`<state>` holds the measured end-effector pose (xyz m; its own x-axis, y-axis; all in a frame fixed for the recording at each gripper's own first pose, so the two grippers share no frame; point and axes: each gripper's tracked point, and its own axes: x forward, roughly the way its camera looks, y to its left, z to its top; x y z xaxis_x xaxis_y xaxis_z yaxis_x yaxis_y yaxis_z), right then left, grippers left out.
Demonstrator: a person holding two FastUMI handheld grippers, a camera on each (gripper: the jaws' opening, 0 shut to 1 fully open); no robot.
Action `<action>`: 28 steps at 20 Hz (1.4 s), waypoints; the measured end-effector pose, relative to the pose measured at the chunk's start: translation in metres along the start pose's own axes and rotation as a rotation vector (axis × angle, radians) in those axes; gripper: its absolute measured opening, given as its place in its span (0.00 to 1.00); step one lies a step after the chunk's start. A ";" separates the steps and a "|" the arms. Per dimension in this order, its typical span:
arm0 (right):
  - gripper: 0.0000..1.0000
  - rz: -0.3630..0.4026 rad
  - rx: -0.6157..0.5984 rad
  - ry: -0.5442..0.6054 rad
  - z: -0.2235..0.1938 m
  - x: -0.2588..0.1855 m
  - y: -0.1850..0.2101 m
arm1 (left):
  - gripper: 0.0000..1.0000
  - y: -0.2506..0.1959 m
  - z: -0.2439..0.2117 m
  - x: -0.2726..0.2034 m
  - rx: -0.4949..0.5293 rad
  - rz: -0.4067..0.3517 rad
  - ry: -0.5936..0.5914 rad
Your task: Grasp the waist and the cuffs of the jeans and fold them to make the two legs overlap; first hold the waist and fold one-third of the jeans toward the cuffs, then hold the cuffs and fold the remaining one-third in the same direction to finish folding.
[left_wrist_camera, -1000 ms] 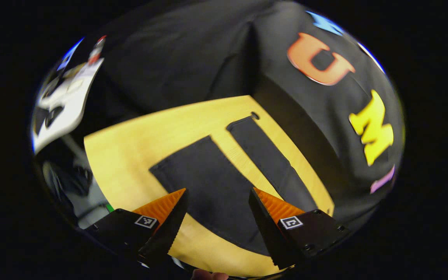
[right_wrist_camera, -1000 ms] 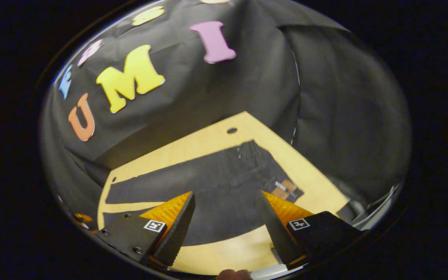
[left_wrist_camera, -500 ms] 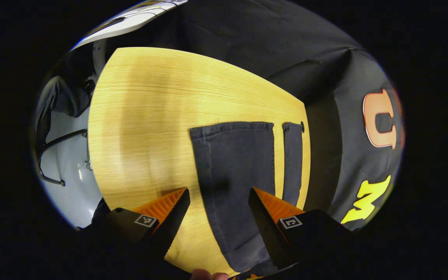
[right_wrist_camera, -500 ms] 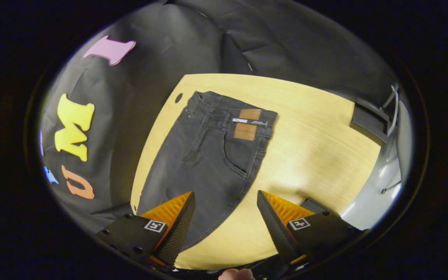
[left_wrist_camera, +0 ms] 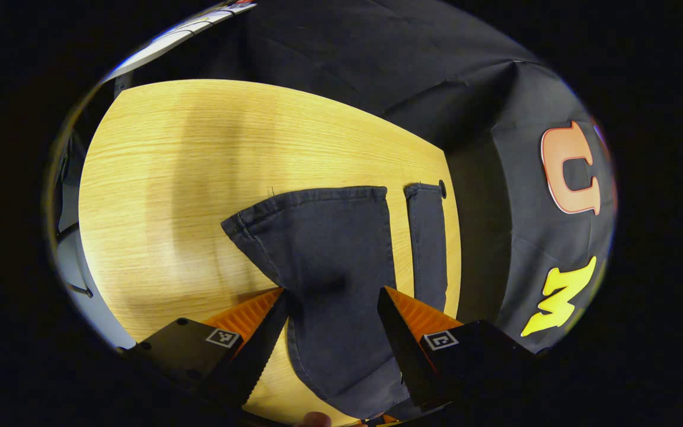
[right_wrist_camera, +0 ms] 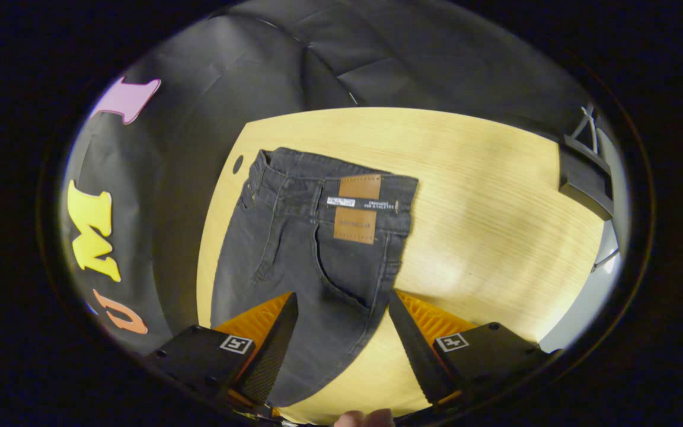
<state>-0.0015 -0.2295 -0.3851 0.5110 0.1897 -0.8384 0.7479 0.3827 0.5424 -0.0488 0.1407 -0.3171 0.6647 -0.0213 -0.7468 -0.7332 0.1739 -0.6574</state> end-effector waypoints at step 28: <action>0.04 0.105 -0.017 -0.027 0.036 -0.088 0.090 | 0.04 -0.090 0.010 -0.044 -0.026 -0.017 0.148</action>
<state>0.0362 -0.2443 -0.2602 0.5975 0.2049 -0.7753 0.6824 0.3778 0.6258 -0.0102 0.1353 -0.2243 0.6503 -0.1694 -0.7405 -0.7265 0.1463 -0.6714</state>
